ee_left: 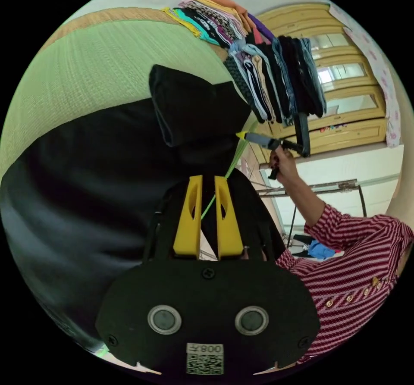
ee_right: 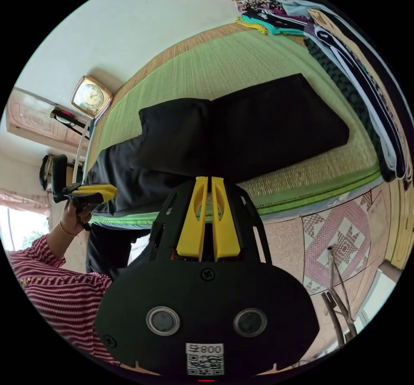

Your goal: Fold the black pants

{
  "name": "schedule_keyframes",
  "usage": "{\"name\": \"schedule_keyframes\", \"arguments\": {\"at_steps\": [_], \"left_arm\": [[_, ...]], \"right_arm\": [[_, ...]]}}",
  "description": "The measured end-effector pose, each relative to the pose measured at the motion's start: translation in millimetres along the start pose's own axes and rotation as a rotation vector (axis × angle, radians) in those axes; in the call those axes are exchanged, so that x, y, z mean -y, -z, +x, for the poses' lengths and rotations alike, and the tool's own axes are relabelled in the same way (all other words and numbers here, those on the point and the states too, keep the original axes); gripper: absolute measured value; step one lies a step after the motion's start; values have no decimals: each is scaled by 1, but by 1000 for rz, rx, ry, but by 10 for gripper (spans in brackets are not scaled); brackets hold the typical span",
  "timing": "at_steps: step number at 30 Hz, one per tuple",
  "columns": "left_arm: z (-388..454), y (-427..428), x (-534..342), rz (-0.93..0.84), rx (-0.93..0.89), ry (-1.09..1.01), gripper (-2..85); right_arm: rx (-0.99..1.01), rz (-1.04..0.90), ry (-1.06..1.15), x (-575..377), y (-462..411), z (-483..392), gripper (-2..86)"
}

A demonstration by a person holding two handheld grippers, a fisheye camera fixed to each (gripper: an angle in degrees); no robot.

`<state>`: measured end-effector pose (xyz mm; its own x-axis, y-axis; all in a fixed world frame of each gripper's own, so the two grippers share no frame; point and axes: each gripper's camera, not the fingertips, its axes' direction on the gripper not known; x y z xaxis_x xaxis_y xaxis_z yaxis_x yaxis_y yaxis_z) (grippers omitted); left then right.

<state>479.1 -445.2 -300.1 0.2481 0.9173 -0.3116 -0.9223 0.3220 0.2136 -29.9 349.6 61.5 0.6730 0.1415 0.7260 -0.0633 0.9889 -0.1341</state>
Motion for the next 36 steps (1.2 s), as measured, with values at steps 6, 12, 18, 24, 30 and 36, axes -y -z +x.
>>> {"name": "schedule_keyframes", "arguments": {"at_steps": [6, 12, 18, 24, 30, 36], "left_arm": [[-23, -5, 30, 38, -48, 158, 83], [-29, -26, 56, 22, -126, 238, 72], [-14, -25, 68, 46, -143, 191, 18], [19, -17, 89, 99, -205, 76, 8], [62, -25, 122, 85, -216, -63, 8], [99, -50, 155, 53, -237, -145, 10]], "right_arm": [[107, 47, -37, -13, 1, 34, 11], [168, 70, -36, -24, 5, 56, 12], [282, 111, -76, -40, 7, 83, 16], [274, 164, -71, -56, 31, 90, 41], [241, 314, 132, -65, 94, 47, 88], [105, 303, 383, -41, 97, -21, 115]]}}
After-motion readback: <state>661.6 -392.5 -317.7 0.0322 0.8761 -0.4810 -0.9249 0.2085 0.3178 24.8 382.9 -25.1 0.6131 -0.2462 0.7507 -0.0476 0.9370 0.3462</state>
